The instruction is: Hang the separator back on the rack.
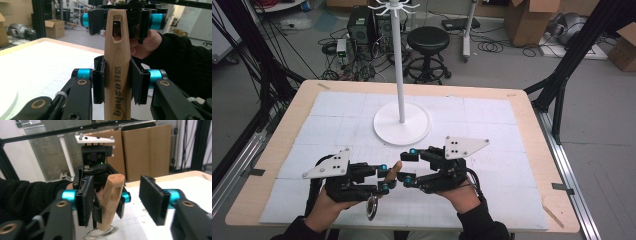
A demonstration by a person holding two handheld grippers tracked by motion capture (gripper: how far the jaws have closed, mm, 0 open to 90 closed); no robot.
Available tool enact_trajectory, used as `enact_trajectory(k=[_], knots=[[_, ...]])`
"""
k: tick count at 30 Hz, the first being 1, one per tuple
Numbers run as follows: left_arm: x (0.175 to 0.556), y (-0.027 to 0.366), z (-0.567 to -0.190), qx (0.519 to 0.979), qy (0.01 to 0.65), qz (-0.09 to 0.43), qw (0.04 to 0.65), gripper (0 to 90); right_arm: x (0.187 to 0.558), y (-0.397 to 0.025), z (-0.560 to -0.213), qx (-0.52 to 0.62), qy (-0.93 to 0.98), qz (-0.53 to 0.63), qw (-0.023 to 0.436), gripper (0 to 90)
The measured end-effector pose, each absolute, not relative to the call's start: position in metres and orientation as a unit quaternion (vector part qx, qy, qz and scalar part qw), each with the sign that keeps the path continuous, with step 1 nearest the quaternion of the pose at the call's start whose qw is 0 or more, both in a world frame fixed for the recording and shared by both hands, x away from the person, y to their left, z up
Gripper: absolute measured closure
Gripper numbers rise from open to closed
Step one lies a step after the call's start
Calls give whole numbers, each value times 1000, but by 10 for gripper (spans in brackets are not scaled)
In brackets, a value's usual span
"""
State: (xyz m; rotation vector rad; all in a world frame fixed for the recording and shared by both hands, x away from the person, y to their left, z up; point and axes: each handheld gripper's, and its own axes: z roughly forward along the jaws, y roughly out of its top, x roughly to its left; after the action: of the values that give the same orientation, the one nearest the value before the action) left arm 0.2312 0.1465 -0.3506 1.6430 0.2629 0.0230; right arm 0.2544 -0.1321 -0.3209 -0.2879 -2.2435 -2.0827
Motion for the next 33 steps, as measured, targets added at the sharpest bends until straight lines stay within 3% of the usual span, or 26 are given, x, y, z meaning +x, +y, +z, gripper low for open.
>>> enact_trajectory(k=[8,23,30,33], knots=[[230,143,-351,730,100,-4,676,673,254,-127,-321,-54,-732,-677,52,694],[232,149,-349,704,103,-28,702,660,245,-117,-307,-72,-730,-678,38,716],[233,144,-355,713,130,-3,689,424,240,-112,-291,-102,-743,-661,-15,718],[233,143,-356,718,135,12,682,394,242,-113,-287,-124,-742,-659,-22,718]])
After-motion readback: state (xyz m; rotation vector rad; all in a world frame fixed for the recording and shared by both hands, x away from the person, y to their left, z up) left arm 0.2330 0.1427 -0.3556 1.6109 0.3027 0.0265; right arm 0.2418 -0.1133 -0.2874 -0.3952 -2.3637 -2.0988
